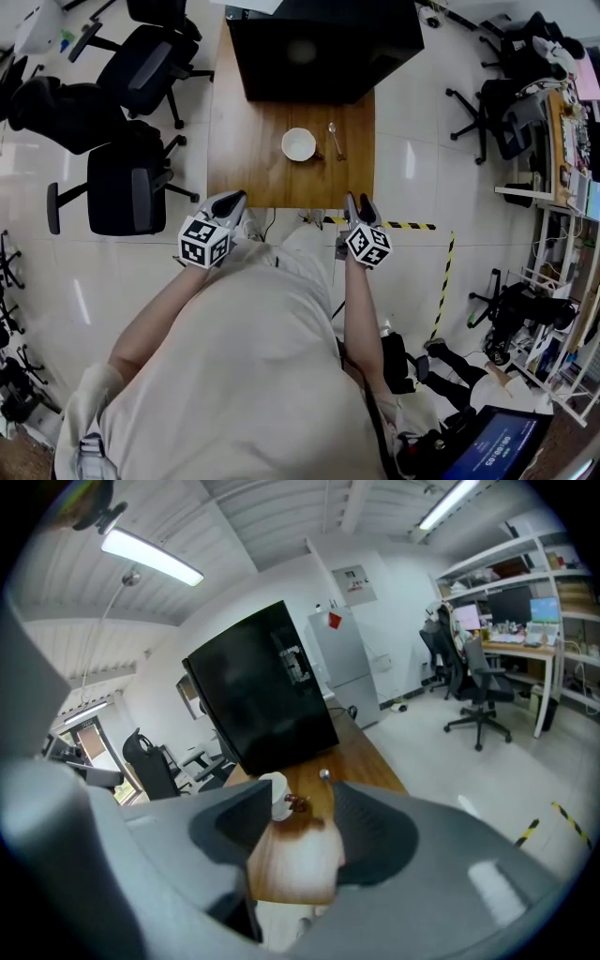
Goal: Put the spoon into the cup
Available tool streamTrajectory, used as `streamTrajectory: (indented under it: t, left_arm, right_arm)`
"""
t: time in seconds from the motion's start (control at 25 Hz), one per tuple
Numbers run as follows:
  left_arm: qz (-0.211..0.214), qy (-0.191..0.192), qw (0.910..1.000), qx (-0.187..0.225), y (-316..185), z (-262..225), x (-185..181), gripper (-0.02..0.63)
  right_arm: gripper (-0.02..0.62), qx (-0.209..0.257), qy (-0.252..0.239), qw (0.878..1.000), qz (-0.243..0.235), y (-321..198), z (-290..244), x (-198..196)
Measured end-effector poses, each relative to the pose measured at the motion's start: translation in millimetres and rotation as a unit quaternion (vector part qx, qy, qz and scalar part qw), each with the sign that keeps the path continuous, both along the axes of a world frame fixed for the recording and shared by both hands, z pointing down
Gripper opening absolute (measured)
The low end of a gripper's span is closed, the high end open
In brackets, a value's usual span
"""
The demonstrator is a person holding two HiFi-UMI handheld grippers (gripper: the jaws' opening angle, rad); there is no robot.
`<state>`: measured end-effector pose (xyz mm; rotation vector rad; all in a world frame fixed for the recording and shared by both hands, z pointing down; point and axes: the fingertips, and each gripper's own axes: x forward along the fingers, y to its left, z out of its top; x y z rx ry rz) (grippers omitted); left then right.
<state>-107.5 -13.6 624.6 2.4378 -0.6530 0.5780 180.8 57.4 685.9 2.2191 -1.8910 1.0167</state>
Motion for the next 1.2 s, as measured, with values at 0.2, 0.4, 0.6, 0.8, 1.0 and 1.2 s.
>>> streamTrajectory:
  t: [0.2,0.4,0.6,0.8,1.0,1.2]
  left_arm:
    - [-0.034,-0.008,0.9994,-0.005,-4.3,-2.5,14.0,0.0]
    - [-0.048,-0.01,0.9988,0.0,-9.6,-17.0,46.4,0.0]
    - [-0.066,-0.012,0.9978,0.004,-16.5,-24.8,69.5,0.0]
    - [-0.088,-0.021,0.9959,0.005,-18.6,-25.0,85.4,0.0]
    - [-0.116,-0.035,0.9925,0.008,-12.3,-27.3,97.8,0.0]
    - [-0.154,-0.055,0.9864,0.014,-8.4,-29.5,97.0,0.0]
  right_arm:
    - [0.209,-0.026,0.008,0.999,-0.044,-16.6,20.3,16.4]
    - [0.209,-0.059,0.026,0.992,-0.108,-38.3,42.1,31.8]
    - [0.209,-0.087,0.042,0.981,-0.167,-57.1,65.1,35.2]
    - [0.204,-0.115,0.057,0.97,-0.208,-73.4,103.9,43.2]
    - [0.201,-0.152,0.082,0.946,-0.275,-80.5,139.1,43.4]
    - [0.201,-0.17,0.105,0.925,-0.323,-89.4,167.3,48.2]
